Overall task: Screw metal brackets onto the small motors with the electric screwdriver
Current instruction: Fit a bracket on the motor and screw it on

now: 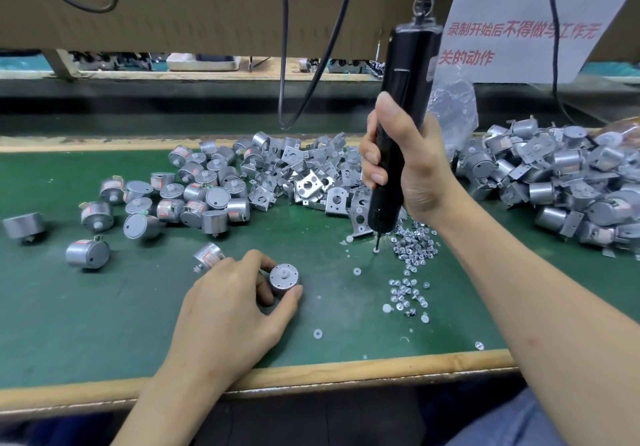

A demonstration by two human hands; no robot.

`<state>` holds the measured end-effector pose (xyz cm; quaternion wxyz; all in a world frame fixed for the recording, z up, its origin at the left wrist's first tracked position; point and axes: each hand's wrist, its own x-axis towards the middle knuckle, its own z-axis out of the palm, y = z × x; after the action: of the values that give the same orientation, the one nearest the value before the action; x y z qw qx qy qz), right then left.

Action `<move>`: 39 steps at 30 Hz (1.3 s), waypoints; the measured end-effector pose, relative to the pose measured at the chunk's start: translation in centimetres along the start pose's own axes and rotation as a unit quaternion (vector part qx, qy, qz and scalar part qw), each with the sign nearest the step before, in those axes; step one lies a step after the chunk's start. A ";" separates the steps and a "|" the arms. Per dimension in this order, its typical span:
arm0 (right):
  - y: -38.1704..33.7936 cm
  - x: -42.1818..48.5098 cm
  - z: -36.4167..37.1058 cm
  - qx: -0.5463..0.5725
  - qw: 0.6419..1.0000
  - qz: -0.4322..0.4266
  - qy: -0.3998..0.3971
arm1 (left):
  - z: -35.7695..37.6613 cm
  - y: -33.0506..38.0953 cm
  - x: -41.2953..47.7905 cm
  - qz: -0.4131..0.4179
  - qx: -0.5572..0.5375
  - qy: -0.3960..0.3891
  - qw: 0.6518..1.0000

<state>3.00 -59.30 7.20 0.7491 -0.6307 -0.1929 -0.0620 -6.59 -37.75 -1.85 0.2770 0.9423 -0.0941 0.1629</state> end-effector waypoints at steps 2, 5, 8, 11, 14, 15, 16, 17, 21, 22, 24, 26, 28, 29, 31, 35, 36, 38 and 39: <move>0.1 0.0 0.0 -0.006 1.000 -0.007 -0.002 | 0.0 0.0 0.0 -0.002 0.000 -0.001 1.000; 0.2 0.0 -0.1 -0.013 1.000 -0.010 -0.003 | 0.0 -0.1 0.0 -0.004 0.002 -0.001 1.000; 0.4 0.0 -0.2 -0.015 1.000 -0.006 -0.001 | 0.1 0.0 0.0 -0.006 0.003 0.002 1.000; 0.4 0.1 -0.3 -0.027 1.000 -0.008 0.002 | 0.1 0.0 0.0 -0.005 0.012 0.002 1.000; 0.5 0.4 -0.7 -0.072 0.997 -0.034 -0.004 | 0.1 0.0 0.1 0.005 0.020 0.001 1.000; 0.6 0.5 -0.8 -0.095 0.995 -0.037 -0.007 | 0.0 0.0 0.1 0.008 0.022 0.001 1.000; 0.9 0.6 -1.0 -0.119 0.992 -0.030 -0.007 | 0.0 0.0 0.0 0.011 0.023 0.000 1.000; 1.1 0.6 -1.1 -0.141 0.990 -0.012 -0.009 | 0.0 0.0 0.0 0.012 0.025 -0.001 1.000; 1.9 0.7 -1.7 -0.203 0.977 0.061 -0.035 | 0.0 -0.1 0.1 0.005 0.025 -0.008 1.000; 1.9 0.7 -1.8 -0.223 0.972 0.068 -0.037 | 0.0 -0.1 0.1 0.004 0.024 -0.008 1.000; 1.6 0.8 -2.0 -0.269 0.959 0.078 -0.044 | 0.1 -0.1 0.1 0.002 0.025 -0.010 1.000; 1.3 0.9 -2.2 -0.296 0.948 0.100 -0.056 | 0.1 0.0 0.1 0.000 0.023 -0.013 1.000; 1.0 1.0 -2.5 -0.327 0.935 0.121 -0.068 | 0.0 0.0 0.1 -0.001 0.022 -0.015 1.000; 0.8 1.0 -2.7 -0.344 0.927 0.130 -0.074 | 0.0 0.0 0.1 -0.001 0.023 -0.016 1.000; 0.5 0.9 -2.8 -0.374 0.912 0.146 -0.089 | 0.1 0.0 0.1 -0.003 0.024 -0.018 1.000; 0.3 0.5 -2.5 -0.412 0.881 0.195 -0.128 | 0.1 -0.1 0.1 -0.002 0.026 -0.017 1.000; 0.4 0.5 -2.5 -0.421 0.873 0.207 -0.132 | 0.1 -0.1 0.1 -0.001 0.027 -0.017 0.999; 0.4 0.5 -2.4 -0.439 0.860 0.223 -0.136 | 0.1 -0.1 0.1 0.000 0.027 -0.018 0.999; 0.4 0.5 -2.4 -0.444 0.856 0.226 -0.136 | 0.1 -0.1 0.1 0.000 0.026 -0.019 0.999</move>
<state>4.07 -61.47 6.68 0.3495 -0.9247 -0.0965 0.1165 -6.50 -37.74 -1.92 0.2509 0.9519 -0.0954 0.1476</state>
